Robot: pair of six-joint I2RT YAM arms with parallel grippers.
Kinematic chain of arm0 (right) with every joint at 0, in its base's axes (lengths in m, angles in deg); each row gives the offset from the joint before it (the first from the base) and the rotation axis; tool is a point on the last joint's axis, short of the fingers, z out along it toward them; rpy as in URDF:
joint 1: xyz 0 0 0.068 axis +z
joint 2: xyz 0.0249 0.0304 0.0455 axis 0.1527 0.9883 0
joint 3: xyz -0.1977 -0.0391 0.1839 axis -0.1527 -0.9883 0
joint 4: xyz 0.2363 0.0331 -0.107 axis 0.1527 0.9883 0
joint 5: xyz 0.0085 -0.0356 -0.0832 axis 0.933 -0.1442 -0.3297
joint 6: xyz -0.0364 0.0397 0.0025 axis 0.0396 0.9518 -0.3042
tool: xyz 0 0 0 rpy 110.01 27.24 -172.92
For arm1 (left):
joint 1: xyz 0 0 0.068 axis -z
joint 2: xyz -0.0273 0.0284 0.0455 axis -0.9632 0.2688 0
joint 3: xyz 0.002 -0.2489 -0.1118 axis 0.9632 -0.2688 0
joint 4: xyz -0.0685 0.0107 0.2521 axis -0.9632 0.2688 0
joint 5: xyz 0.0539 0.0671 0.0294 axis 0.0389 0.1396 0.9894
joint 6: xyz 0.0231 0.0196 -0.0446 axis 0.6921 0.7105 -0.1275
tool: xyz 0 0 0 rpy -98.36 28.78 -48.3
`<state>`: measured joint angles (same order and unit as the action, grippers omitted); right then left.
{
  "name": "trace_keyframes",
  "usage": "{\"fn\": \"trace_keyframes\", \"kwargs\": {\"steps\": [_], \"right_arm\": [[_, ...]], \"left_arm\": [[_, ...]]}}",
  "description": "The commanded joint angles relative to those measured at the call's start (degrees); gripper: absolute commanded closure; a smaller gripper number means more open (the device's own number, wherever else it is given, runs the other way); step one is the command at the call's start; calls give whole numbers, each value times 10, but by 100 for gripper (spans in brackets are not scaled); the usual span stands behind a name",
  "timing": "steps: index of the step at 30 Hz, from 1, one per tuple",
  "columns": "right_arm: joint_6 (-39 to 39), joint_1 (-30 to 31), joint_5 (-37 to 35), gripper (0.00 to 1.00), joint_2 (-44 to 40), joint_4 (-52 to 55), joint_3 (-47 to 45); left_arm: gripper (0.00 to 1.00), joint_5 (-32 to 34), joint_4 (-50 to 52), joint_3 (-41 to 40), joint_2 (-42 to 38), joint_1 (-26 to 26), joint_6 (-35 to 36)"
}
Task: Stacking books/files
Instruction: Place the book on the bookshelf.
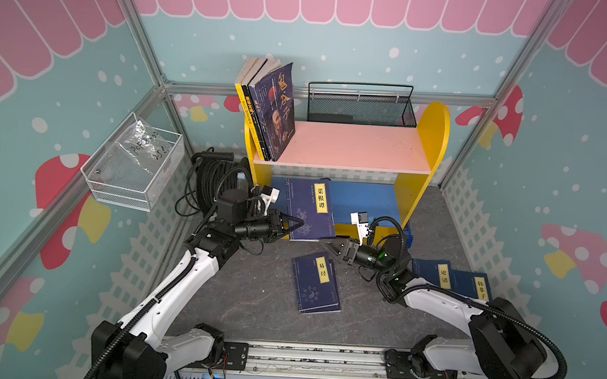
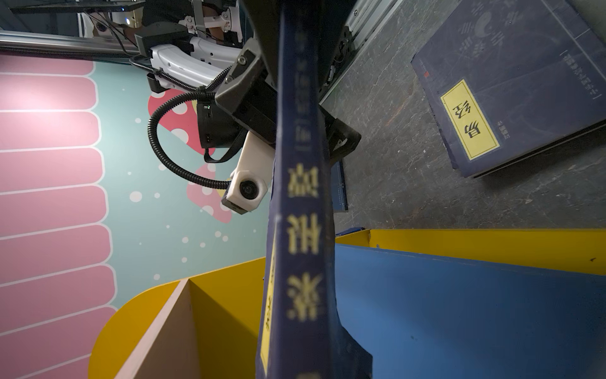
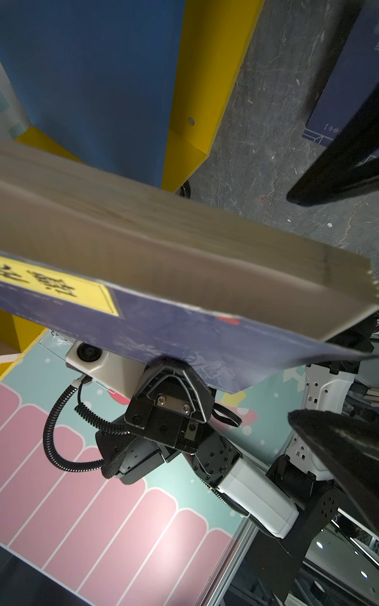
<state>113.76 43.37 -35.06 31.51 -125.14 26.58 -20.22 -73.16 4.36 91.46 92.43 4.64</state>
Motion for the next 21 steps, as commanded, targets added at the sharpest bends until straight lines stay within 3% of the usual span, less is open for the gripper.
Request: {"fn": "trace_keyframes", "kwargs": {"steps": [1, 9, 21], "right_arm": [[35, -7, 13, 8, 8, -63, -7], [90, -13, 44, 33, 44, -147, -8], [123, -17, 36, 54, 50, -199, -22]], "left_arm": [[100, -22, -23, -1, -19, -4, -1], [100, -27, -21, 0, -17, -4, 3], [100, -31, -20, 6, -8, -5, 8]]}}
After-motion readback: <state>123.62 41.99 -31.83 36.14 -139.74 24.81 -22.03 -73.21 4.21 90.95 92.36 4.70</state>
